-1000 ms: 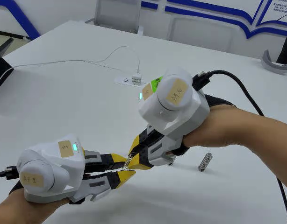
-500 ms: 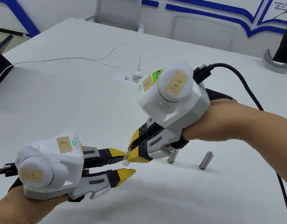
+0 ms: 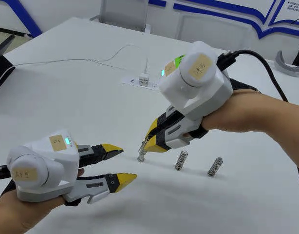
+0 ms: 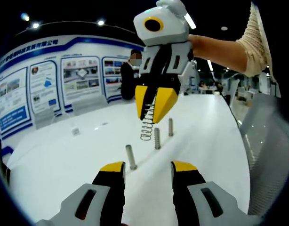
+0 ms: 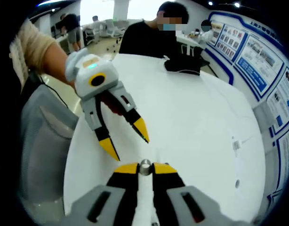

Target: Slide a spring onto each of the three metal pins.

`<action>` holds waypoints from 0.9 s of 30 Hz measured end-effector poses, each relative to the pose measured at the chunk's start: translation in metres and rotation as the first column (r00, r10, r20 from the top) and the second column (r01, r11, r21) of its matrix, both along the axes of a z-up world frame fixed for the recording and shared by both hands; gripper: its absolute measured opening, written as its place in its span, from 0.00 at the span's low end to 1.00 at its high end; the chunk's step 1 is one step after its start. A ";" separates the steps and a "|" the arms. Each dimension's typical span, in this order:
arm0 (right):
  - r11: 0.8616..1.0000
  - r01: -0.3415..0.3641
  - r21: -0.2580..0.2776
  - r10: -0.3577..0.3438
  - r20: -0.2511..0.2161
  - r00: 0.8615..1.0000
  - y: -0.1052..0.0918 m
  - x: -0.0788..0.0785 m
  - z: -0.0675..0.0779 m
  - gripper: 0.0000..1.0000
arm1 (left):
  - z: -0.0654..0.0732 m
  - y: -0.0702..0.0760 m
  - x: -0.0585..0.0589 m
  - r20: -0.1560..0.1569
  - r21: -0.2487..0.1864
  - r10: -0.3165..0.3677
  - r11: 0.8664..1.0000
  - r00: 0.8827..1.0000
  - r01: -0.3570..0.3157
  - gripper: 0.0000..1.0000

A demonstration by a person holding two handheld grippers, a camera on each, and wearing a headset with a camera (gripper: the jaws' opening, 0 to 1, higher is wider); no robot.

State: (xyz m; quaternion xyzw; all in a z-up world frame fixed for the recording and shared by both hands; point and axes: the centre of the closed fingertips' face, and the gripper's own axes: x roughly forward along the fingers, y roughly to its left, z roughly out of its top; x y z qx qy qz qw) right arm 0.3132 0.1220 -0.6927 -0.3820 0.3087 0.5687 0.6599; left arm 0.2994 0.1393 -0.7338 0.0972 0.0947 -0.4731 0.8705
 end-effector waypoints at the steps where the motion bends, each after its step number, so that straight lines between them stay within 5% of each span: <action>1: 1.000 0.005 -0.005 -0.005 0.002 1.000 -0.001 0.003 0.000 0.12 | -0.001 0.000 0.000 -0.003 0.000 0.003 1.000 1.000 -0.003 0.41; 11: 0.997 0.052 -0.053 -0.052 0.004 0.999 -0.005 0.029 -0.009 0.12 | -0.004 0.000 -0.001 -0.026 -0.002 0.011 1.000 1.000 -0.011 0.49; 27: 0.992 0.060 -0.110 -0.065 -0.041 0.997 -0.002 0.036 -0.027 0.12 | -0.007 0.000 0.001 -0.041 -0.006 0.015 1.000 0.999 -0.016 0.55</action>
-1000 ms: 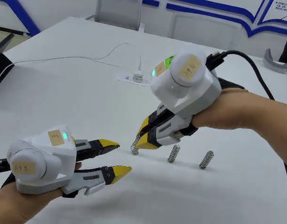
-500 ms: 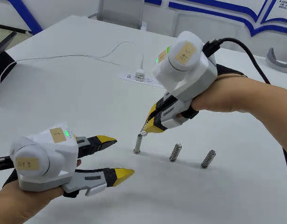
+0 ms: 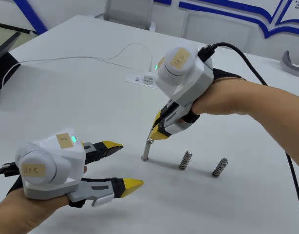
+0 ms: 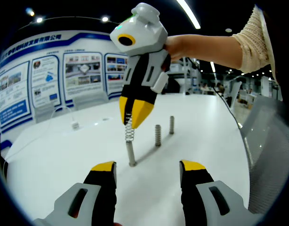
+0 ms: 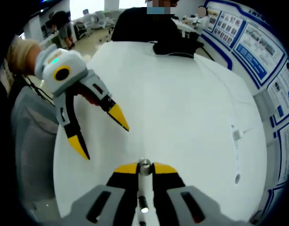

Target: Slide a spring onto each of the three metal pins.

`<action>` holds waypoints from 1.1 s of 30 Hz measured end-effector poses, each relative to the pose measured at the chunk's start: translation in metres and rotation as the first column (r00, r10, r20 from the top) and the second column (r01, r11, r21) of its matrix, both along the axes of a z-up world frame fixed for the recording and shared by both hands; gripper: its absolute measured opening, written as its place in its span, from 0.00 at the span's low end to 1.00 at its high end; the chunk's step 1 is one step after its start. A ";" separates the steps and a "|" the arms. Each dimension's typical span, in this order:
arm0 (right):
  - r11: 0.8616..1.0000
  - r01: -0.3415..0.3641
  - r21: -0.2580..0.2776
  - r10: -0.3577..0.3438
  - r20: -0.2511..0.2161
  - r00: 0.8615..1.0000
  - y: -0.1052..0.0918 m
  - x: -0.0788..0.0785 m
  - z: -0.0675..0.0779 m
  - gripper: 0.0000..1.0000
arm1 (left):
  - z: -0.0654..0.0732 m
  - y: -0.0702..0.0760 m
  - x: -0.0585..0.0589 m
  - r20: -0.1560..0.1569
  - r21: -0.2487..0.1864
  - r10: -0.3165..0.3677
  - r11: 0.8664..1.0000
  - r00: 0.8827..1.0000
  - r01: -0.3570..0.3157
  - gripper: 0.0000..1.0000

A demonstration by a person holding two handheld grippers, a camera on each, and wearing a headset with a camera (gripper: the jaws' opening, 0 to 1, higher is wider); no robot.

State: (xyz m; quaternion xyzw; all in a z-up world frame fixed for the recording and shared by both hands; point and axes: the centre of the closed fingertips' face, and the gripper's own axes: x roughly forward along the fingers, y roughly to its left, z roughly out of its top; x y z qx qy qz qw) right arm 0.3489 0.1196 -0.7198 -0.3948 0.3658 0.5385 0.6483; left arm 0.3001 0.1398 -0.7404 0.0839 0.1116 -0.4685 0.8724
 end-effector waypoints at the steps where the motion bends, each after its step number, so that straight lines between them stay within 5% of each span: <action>1: 1.000 0.001 0.000 -0.001 -0.002 1.000 0.000 0.000 0.000 0.12 | 0.000 0.000 0.000 -0.001 -0.001 0.000 1.000 1.000 0.000 0.55; 33: 0.998 0.005 -0.071 -0.008 -0.051 0.999 0.004 0.001 -0.039 0.12 | -0.008 0.004 -0.001 -0.018 0.005 0.007 1.000 1.000 -0.007 0.54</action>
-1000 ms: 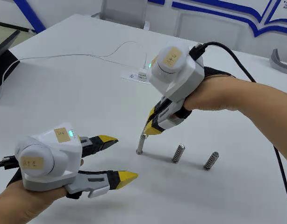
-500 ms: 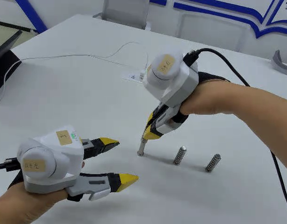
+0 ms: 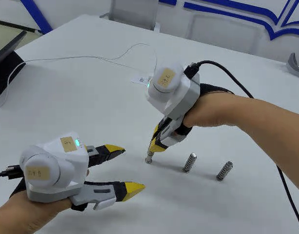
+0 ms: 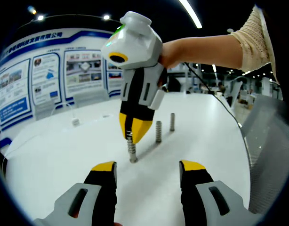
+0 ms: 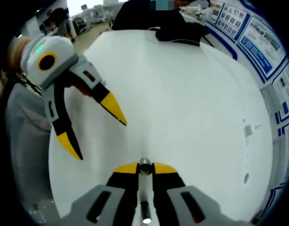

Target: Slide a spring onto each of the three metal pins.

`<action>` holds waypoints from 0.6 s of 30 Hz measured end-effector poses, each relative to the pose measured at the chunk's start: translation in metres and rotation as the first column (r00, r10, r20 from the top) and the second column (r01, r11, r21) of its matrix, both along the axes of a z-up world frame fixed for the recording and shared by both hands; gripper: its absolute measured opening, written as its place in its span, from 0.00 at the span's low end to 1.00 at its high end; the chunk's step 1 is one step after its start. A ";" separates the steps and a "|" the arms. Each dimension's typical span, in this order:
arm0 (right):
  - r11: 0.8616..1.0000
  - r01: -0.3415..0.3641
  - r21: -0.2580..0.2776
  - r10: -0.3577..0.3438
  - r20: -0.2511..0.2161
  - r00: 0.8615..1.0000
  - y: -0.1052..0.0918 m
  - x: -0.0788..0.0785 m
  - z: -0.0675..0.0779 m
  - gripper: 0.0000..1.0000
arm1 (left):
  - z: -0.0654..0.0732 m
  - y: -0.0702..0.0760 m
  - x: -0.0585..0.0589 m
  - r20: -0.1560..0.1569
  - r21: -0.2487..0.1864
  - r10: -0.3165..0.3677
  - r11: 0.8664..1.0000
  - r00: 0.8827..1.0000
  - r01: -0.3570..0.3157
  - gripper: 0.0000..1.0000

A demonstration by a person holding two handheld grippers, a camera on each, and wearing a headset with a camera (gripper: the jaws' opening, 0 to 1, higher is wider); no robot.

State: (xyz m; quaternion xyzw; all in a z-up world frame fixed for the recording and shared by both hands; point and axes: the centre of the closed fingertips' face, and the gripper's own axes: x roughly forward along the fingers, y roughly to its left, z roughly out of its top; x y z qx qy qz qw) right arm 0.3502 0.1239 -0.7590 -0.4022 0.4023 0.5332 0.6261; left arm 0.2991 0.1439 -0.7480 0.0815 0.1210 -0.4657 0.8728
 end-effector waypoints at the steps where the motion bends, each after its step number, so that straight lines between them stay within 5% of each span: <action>1: 1.000 -0.001 0.000 0.001 -0.001 1.000 0.001 0.000 -0.002 0.12 | 0.000 0.000 0.000 -0.001 0.000 0.000 1.000 1.000 0.000 0.54; 18: 0.999 0.031 0.013 -0.031 -0.016 0.999 0.003 0.004 -0.020 0.12 | -0.003 0.001 0.003 -0.011 0.001 0.005 1.000 1.000 -0.005 0.55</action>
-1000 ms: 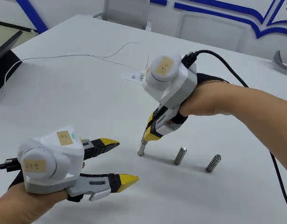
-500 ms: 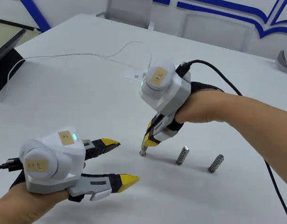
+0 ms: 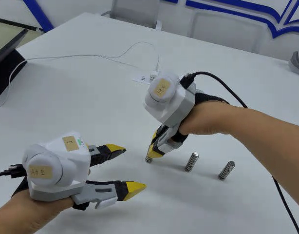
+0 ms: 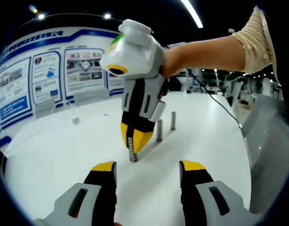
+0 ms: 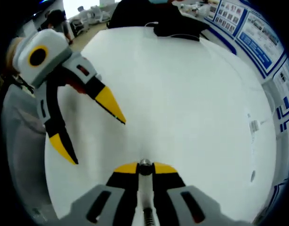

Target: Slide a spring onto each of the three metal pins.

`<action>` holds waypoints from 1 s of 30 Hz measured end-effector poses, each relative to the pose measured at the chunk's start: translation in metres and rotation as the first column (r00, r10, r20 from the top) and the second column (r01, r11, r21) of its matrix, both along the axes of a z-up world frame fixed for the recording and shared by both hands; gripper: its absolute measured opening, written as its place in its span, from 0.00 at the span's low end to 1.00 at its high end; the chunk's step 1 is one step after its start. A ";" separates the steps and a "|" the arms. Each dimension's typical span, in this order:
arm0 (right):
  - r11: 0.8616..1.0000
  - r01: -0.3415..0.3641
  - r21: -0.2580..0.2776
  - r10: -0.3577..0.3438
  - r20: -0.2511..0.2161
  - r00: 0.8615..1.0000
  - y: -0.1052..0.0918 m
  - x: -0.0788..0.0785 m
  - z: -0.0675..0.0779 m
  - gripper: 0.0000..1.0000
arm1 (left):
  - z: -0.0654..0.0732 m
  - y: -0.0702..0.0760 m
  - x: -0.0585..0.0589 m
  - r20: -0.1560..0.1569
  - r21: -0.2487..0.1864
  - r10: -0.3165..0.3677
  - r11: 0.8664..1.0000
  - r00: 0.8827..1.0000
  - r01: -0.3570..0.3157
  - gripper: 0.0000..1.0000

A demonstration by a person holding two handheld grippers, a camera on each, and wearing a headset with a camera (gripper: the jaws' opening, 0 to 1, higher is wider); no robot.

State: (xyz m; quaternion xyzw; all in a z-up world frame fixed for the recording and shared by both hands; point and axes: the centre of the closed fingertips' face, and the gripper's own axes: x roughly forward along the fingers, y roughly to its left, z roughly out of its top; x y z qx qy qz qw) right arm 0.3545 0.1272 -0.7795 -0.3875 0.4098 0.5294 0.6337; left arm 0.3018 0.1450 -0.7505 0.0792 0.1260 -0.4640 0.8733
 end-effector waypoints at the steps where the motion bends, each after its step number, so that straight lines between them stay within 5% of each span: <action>1: 1.000 0.004 0.002 -0.004 -0.003 1.000 0.000 0.001 0.000 0.12 | 0.000 0.000 0.000 -0.001 0.000 0.000 1.000 1.000 0.000 0.55; 14: 1.000 -0.007 0.006 0.007 0.010 1.000 -0.004 -0.001 -0.002 0.17 | 0.000 -0.001 0.001 0.000 0.005 -0.001 1.000 1.000 0.001 0.55; 30: 0.994 0.046 0.099 -0.053 0.063 0.997 -0.025 -0.007 0.021 0.24 | 0.001 -0.005 0.000 0.002 0.017 -0.001 1.000 1.000 0.001 0.60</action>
